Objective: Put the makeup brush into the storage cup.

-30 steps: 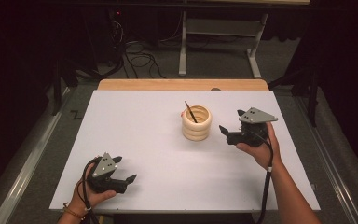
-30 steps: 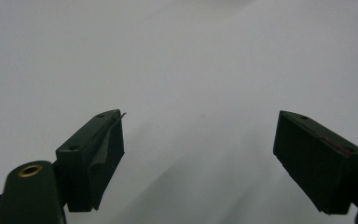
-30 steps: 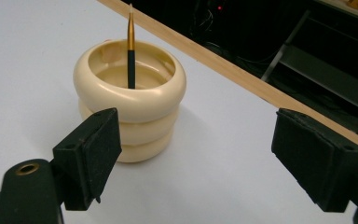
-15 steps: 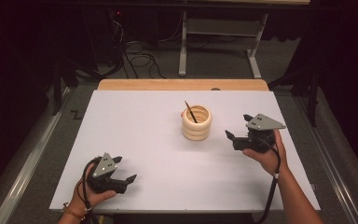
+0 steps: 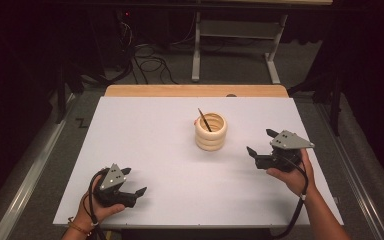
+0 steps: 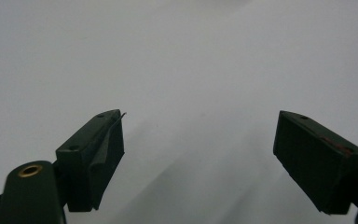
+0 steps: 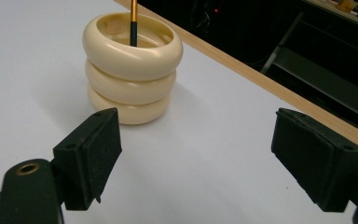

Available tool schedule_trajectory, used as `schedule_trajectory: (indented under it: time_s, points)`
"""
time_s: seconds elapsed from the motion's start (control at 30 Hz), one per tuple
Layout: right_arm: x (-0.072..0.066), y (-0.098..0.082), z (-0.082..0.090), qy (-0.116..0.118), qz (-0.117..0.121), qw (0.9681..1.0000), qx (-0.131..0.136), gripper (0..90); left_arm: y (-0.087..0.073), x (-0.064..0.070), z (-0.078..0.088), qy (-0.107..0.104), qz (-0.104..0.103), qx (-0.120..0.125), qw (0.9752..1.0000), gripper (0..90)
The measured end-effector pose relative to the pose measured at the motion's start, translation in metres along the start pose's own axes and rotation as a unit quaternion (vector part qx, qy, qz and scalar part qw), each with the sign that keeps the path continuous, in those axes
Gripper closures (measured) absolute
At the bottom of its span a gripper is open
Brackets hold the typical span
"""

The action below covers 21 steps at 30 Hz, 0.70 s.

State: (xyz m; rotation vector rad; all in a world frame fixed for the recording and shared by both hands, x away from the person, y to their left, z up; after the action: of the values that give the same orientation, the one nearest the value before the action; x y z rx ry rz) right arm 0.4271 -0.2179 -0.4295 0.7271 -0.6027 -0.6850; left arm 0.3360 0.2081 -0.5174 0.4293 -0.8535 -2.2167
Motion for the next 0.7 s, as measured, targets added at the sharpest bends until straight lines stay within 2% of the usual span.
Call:
schedule_trajectory:
  time_s: [0.7]
  points:
    - [-0.002,-0.028,0.016,0.005,0.003,1.0000,-0.001,16.9,0.000,0.000,0.000,0.001,-0.001,0.001,1.0000,17.2]
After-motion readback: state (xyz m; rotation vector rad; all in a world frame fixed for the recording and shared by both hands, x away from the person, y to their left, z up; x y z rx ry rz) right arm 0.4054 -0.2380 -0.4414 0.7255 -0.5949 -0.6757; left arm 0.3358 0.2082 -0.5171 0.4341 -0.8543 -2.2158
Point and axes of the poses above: each handheld gripper's, and its own axes: z roughly backward along the jaws, y roughly out of its top, x roughly to its right, the point moved 5 cm from there along -z, roughly forward along the jaws, and after that the axes turned 10 degrees about -x, right-handed, at the moved point
